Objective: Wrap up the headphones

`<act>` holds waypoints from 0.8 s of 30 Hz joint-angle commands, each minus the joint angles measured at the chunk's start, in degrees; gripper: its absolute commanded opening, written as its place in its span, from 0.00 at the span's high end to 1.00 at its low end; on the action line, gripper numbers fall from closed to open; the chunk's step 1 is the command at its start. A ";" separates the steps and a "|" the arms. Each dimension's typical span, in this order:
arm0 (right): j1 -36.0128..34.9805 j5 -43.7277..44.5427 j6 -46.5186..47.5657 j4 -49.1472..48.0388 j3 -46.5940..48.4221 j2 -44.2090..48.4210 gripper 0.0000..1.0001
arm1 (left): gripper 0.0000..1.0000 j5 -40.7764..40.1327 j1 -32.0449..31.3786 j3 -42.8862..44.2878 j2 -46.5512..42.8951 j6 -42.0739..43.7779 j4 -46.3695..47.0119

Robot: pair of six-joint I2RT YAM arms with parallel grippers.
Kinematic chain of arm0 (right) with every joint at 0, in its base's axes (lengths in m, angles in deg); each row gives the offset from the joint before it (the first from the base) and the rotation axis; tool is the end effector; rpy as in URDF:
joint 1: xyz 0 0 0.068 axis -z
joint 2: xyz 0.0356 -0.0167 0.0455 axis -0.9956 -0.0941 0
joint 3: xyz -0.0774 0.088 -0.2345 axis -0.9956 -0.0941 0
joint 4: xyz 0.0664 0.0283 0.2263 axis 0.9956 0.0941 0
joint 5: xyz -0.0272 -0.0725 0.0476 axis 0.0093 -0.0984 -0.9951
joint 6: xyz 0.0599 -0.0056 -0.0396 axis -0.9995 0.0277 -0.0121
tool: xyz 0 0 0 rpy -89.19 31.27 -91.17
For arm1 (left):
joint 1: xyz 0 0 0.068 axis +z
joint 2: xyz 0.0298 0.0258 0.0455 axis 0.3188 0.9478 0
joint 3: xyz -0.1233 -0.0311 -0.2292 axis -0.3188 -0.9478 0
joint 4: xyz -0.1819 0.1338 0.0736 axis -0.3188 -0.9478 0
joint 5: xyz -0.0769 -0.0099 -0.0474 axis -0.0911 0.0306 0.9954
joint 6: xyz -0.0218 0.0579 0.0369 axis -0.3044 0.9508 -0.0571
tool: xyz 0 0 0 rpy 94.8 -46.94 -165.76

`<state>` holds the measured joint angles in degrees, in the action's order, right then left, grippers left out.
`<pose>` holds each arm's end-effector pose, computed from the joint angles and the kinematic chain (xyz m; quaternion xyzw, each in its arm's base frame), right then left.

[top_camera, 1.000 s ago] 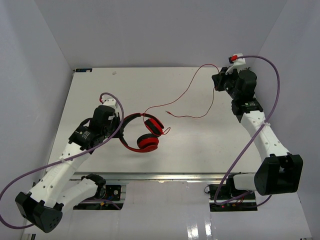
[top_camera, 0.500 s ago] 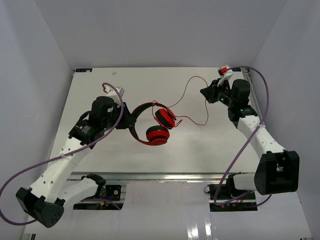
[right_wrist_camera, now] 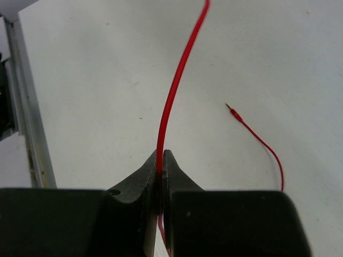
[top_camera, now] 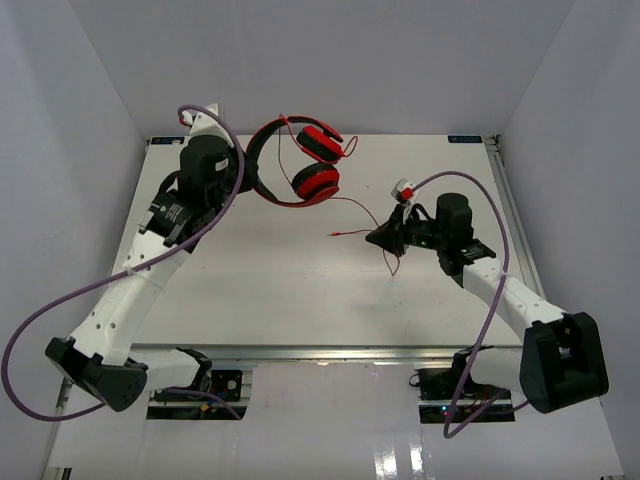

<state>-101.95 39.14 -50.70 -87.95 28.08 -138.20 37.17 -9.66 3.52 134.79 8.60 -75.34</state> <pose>0.2421 0.1188 0.2611 -0.3475 0.6940 0.3688 0.5114 0.2302 -0.1045 0.4168 -0.0924 0.8149 -0.1697 0.5464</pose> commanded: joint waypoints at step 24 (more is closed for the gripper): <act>-24.40 29.18 51.44 40.08 33.89 4.81 0.92 | 1.00 -13.99 1.01 -8.67 18.55 0.15 21.73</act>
<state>-126.14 67.21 -5.08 -52.40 56.08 -132.34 21.93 -8.74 -4.30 154.46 10.57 -59.79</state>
